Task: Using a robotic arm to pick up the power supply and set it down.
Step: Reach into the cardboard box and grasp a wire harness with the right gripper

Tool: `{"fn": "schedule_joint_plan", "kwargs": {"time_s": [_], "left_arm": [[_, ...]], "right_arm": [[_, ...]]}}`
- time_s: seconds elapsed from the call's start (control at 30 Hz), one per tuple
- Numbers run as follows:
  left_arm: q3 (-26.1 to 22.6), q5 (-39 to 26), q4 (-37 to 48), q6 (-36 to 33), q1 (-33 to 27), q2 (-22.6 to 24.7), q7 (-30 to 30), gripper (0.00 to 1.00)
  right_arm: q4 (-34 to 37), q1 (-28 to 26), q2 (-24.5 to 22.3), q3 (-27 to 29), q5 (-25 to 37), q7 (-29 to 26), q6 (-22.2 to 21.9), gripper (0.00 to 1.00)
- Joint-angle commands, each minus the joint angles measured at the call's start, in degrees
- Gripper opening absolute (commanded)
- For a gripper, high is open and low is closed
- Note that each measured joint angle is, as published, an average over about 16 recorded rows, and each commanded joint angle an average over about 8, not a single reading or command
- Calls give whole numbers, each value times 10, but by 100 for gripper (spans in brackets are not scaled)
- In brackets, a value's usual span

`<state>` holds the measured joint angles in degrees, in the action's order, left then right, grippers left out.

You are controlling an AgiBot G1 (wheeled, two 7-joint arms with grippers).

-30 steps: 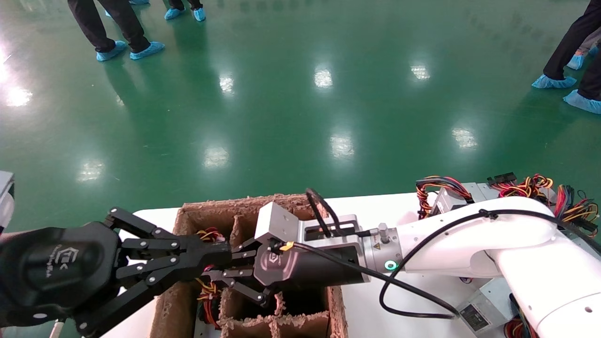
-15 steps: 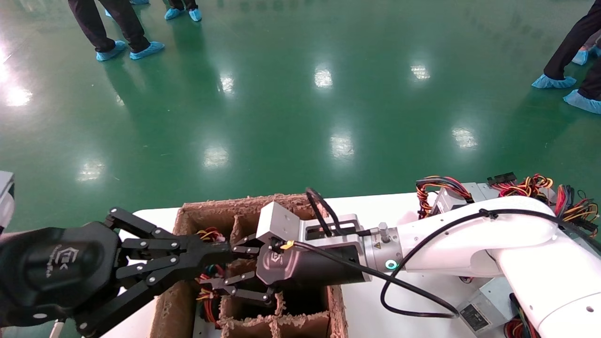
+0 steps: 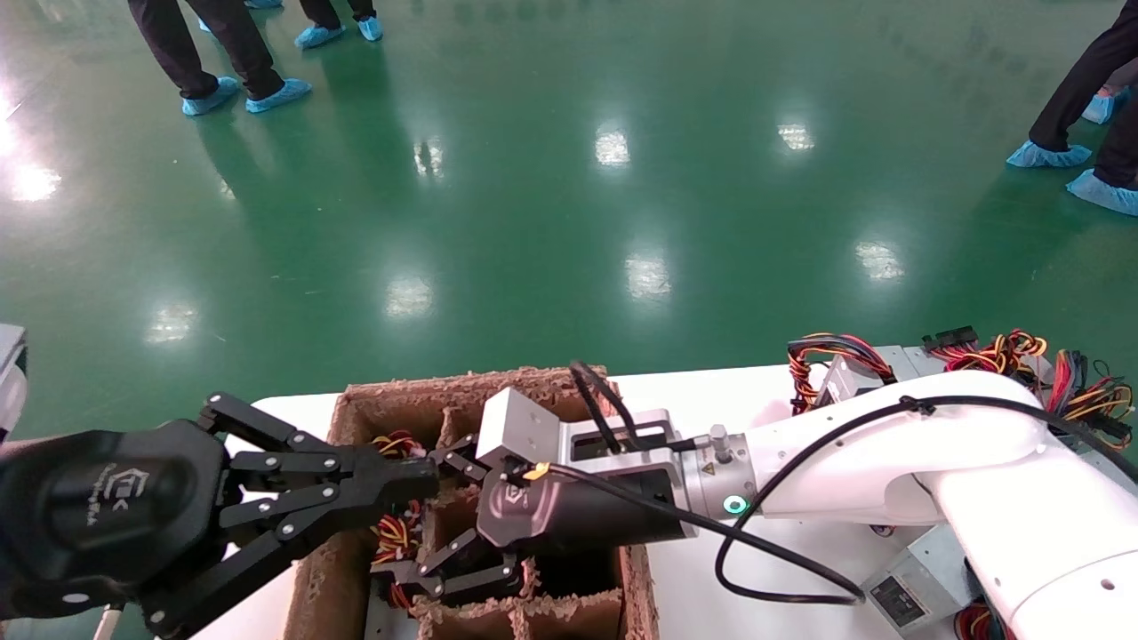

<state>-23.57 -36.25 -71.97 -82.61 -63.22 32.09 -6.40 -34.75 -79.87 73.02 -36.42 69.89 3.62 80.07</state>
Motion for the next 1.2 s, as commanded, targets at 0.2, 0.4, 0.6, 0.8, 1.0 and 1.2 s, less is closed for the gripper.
{"fn": "schedule_joint_plan", "kwargs": {"time_s": [0.2, 0.4, 0.6, 0.8, 1.0, 1.2], "left_arm": [[0, 0, 0, 0, 0, 0, 0, 0], [0, 0, 0, 0, 0, 0, 0, 0], [0, 0, 0, 0, 0, 0, 0, 0], [0, 0, 0, 0, 0, 0, 0, 0], [0, 0, 0, 0, 0, 0, 0, 0], [0, 0, 0, 0, 0, 0, 0, 0]], "right_arm": [[5, 0, 5, -3, 2, 3, 3, 0], [10, -2, 6, -2, 1, 7, 4, 0], [15, -3, 8, -2, 0, 12, 5, 0], [18, -3, 9, -1, -3, 16, 8, 0], [21, -3, 10, -1, -5, 19, 12, 0], [24, -2, 12, -1, -6, 21, 14, 0]]}}
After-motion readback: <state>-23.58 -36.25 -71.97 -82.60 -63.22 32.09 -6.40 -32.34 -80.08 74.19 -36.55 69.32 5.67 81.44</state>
